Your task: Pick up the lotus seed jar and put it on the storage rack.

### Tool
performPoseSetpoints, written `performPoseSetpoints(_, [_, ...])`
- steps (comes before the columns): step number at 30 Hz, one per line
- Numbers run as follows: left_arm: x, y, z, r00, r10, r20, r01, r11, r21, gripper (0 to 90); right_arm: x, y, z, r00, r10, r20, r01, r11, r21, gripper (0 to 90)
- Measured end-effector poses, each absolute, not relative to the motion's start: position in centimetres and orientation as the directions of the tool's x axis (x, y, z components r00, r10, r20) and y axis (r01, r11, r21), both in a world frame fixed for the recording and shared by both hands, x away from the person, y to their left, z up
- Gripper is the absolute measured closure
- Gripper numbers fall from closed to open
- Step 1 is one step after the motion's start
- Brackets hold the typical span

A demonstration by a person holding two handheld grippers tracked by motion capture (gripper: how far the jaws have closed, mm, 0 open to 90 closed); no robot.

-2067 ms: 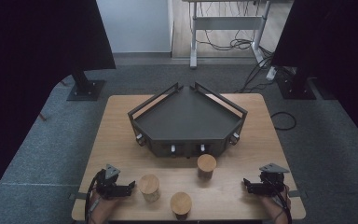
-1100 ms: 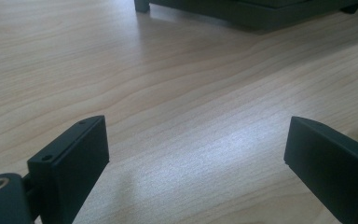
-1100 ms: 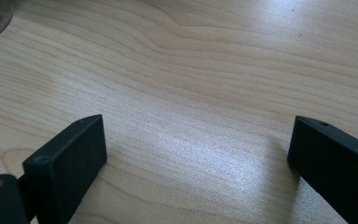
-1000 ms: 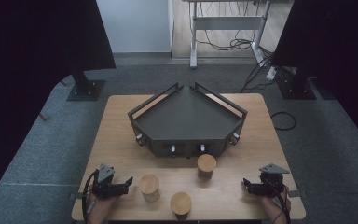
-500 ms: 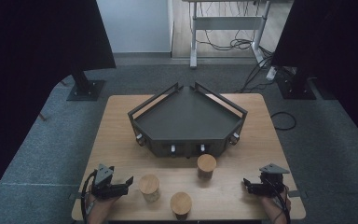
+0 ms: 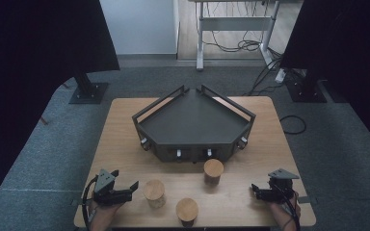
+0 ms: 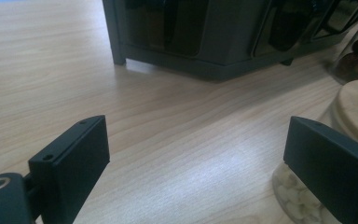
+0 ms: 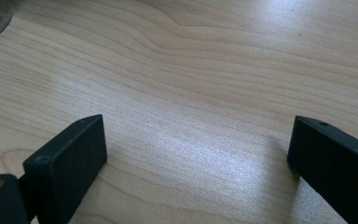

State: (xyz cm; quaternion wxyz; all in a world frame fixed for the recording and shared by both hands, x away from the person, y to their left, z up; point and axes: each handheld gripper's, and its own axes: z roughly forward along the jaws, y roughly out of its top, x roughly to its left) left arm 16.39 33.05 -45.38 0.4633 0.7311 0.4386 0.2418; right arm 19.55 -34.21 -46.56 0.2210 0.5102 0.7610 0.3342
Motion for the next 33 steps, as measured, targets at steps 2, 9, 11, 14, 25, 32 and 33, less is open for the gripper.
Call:
performPoseSetpoints(2, [16.3,33.0,-45.3,0.501,0.864,-0.049,0.411,-0.188,0.892,6.6,19.6,-34.2,-46.6,-0.382,0.924,0.005,0.629,0.256,0.734,3.9])
performPoseSetpoints(9, [15.9,33.0,-45.2,0.514,0.856,-0.049,0.385,-0.179,0.905,6.7,19.6,-34.2,-46.6,-0.382,0.924,0.005,0.629,0.256,0.734,3.9])
performPoseSetpoints(11, [15.8,33.0,-45.2,0.518,0.854,-0.049,0.376,-0.176,0.91,6.8,19.6,-34.2,-46.6,-0.381,0.924,0.005,0.629,0.256,0.734,3.9])
performPoseSetpoints(14, [15.6,33.0,-45.1,0.524,0.85,-0.049,0.365,-0.172,0.915,6.8,19.6,-34.2,-46.6,-0.382,0.924,0.005,0.629,0.256,0.734,3.8])
performPoseSetpoints(25, [15.2,32.9,-44.8,0.542,0.839,-0.043,0.336,-0.17,0.926,6.8,19.6,-34.2,-46.6,-0.382,0.924,0.005,0.629,0.256,0.734,3.9])
performPoseSetpoints(32, [15.1,32.8,-44.7,0.548,0.836,-0.042,0.329,-0.17,0.929,6.8,19.6,-34.2,-46.6,-0.381,0.924,0.005,0.629,0.256,0.734,3.9])
performPoseSetpoints(33, [15.1,32.8,-44.7,0.549,0.835,-0.042,0.329,-0.169,0.929,6.9,19.6,-34.2,-46.6,-0.381,0.924,0.005,0.629,0.256,0.734,3.9])
